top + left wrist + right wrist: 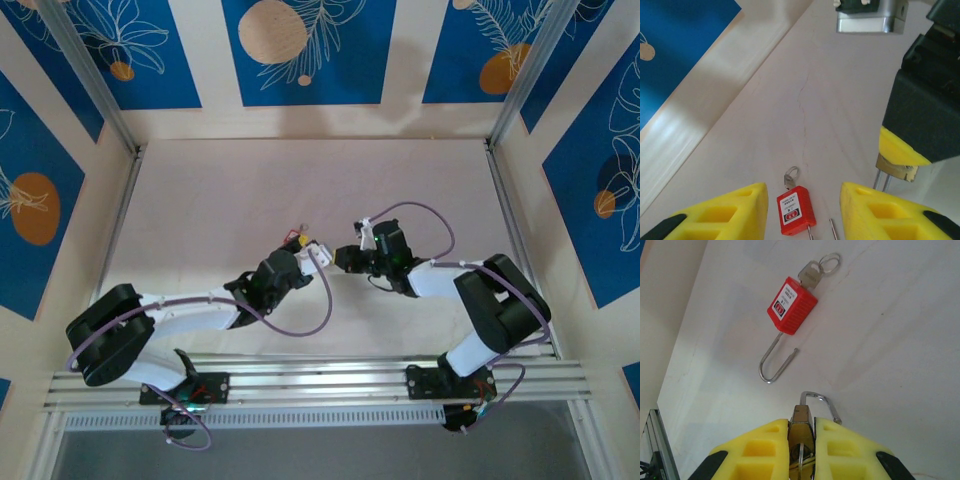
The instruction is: Unlock with the key
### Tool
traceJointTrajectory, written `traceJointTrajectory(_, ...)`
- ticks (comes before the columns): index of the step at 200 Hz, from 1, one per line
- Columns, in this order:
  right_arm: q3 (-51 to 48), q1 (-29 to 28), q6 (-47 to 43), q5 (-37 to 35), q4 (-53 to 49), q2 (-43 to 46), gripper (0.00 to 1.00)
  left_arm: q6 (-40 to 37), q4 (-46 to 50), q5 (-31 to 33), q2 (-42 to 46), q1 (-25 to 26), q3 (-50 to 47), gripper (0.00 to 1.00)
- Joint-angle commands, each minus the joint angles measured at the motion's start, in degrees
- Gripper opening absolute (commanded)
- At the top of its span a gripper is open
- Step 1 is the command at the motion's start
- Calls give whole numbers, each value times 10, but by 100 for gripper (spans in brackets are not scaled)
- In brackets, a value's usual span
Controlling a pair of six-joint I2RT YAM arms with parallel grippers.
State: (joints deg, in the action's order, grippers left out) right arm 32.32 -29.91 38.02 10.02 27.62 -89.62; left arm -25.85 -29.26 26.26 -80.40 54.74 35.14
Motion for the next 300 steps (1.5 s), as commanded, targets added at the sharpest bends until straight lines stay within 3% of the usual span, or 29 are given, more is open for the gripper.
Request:
traceJointTrajectory(1, -9, -9, -6, -2, 32, -6, 7, -3, -23, 10, 10, -5, -6, 41)
traceJointTrajectory(230, -64, -9, 48, 52, 89, -35, 7, 19, -14, -31, 4, -6, 6, 41)
traceJointTrajectory(300, -87, -2, 111, 4, 85, -63, 8, 25, -30, -36, -18, -4, 9, 41)
